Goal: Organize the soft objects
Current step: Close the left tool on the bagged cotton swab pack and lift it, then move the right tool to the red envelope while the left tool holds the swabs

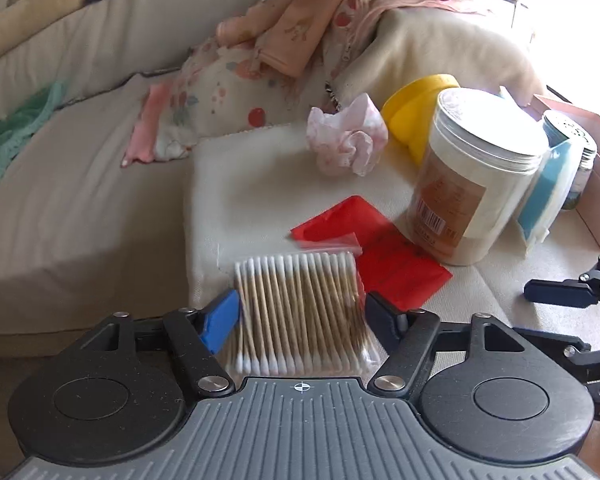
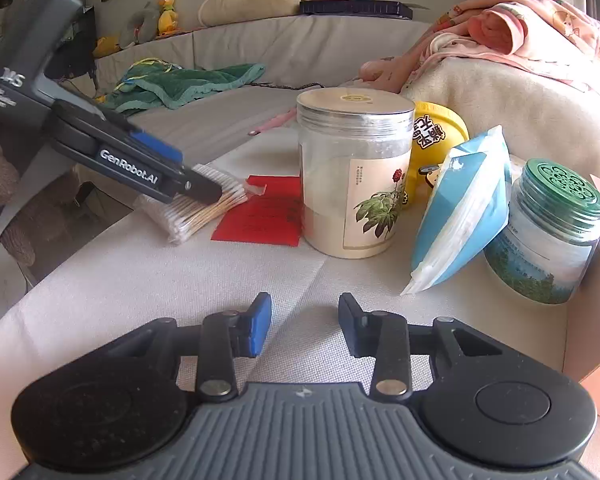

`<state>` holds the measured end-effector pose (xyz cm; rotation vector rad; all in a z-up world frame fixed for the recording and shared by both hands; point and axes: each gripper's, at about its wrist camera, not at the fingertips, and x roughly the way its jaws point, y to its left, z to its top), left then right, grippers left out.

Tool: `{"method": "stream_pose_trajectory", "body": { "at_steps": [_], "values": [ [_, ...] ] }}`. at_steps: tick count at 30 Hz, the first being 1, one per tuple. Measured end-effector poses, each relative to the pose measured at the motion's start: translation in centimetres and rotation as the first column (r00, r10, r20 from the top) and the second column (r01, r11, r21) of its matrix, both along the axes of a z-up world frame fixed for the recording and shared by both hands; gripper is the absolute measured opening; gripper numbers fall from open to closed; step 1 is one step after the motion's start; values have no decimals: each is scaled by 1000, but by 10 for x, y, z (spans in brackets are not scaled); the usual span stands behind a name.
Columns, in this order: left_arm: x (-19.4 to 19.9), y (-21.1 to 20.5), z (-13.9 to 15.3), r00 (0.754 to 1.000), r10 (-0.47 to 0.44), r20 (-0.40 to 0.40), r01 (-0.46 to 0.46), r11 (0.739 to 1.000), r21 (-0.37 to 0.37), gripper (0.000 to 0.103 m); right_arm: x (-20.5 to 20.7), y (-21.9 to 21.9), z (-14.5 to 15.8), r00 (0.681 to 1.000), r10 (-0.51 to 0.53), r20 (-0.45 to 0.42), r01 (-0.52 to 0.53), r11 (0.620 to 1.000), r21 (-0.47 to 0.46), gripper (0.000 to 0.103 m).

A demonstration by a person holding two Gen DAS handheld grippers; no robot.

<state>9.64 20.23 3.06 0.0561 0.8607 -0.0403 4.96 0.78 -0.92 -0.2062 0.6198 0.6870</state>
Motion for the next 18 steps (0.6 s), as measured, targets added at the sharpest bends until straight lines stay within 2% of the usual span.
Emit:
{"method": "stream_pose_trajectory", "body": {
  "at_steps": [6,9,13,15,18],
  "values": [
    [6,3,-9,1000,26,-13,-26,1000,-2,81,-2,3,-1,1000,6,10,-5,1000,-16,42],
    [6,15,-14,999,51,0,-51,997,-63,82,0,8,0,1000,-16,10,17,999,-35,51],
    [-5,32,-11,997,61,52,-52,985,-164,77,6,27,5,999,1,-34,-3,999,-51,52],
    [-13,44,-9,992,96,80,-77,974,-212,76,7,43,7,999,15,-46,-18,998,-58,52],
    [-27,63,-6,977,170,130,-131,955,-267,76,5,69,6,1000,-5,-10,4,996,-86,52]
  ]
}}
